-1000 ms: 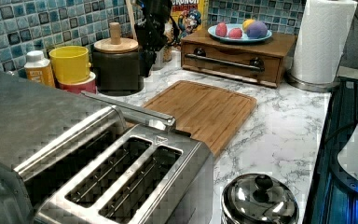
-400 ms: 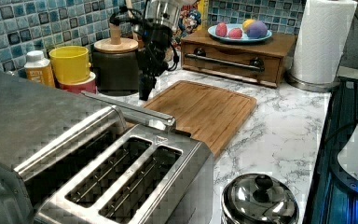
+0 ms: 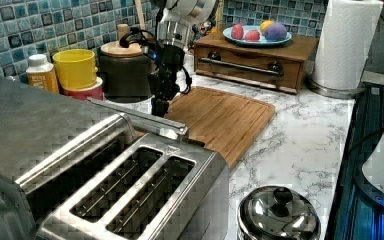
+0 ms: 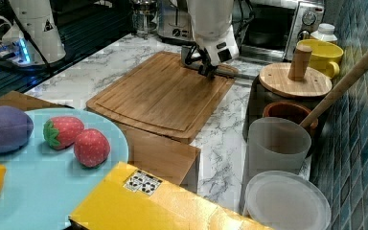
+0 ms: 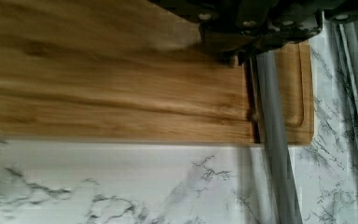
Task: Close the oven.
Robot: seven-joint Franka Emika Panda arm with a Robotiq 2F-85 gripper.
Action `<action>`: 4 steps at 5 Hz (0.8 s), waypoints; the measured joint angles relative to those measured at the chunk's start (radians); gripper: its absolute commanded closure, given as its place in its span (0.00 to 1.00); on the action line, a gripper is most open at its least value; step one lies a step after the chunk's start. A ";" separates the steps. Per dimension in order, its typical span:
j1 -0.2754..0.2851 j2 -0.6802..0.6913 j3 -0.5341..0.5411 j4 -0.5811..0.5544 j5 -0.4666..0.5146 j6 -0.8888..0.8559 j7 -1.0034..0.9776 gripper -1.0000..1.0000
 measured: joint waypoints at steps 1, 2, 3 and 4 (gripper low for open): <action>-0.006 -0.004 0.019 0.000 0.003 0.012 -0.002 1.00; -0.006 -0.008 0.021 0.000 0.012 0.035 -0.002 1.00; -0.005 -0.020 0.030 -0.001 0.017 0.046 -0.002 1.00; -0.001 -0.037 0.043 0.008 0.017 0.009 -0.002 1.00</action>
